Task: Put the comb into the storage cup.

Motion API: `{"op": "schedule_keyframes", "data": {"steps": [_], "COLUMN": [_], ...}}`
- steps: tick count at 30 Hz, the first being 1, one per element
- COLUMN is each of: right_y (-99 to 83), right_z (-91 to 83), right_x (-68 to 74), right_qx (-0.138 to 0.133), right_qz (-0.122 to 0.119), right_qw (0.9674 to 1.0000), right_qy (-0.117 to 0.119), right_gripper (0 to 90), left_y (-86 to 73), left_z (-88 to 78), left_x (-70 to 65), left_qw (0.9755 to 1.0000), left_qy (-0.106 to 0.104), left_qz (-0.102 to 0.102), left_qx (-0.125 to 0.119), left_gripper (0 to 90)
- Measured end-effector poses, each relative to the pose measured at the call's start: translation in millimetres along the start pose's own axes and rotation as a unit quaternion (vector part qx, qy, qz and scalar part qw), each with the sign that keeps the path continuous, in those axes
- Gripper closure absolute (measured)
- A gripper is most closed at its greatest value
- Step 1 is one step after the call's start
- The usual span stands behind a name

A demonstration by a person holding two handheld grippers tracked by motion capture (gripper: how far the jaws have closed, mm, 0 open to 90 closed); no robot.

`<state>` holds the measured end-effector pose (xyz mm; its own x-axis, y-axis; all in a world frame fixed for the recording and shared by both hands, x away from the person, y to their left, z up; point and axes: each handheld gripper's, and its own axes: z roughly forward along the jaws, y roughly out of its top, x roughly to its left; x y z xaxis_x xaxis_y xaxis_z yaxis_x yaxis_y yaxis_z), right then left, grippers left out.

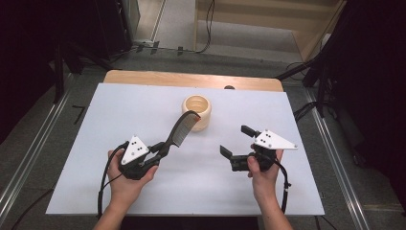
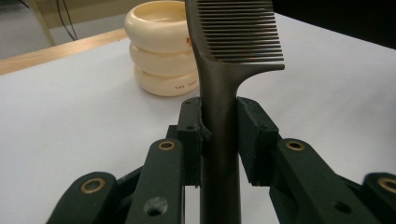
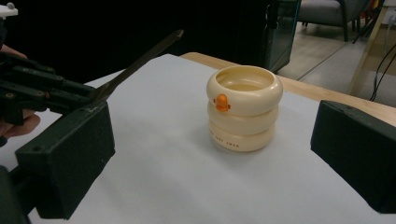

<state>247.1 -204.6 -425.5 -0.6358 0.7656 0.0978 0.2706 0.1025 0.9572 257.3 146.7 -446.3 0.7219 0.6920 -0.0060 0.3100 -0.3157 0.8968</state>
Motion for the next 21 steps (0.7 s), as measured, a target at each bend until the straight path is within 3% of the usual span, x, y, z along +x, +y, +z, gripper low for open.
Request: {"op": "schedule_keyframes", "data": {"steps": [4,13,21], "right_y": [2.3,-1.3,-3.3], "right_z": [7.5,22.5,32.6], "right_x": [10.1,25.1,36.5], "right_qx": [-0.005,0.011,0.024], "right_qz": [0.007,0.032,0.055], "right_qw": [0.9999,0.9986,0.9974], "right_qy": [-0.007,0.041,0.040], "right_gripper": [9.6,9.6,15.7], "left_y": [-2.9,-5.5,-7.5], "left_z": [2.3,4.9,9.8], "left_x": [-6.0,-18.6,-30.7], "left_qw": [1.0000,0.9996,0.9993], "left_qy": [0.001,-0.007,-0.017], "left_qz": [0.005,0.012,0.022], "left_qx": [-0.006,-0.025,-0.026], "left_gripper": [72.3,72.3,72.3]}}
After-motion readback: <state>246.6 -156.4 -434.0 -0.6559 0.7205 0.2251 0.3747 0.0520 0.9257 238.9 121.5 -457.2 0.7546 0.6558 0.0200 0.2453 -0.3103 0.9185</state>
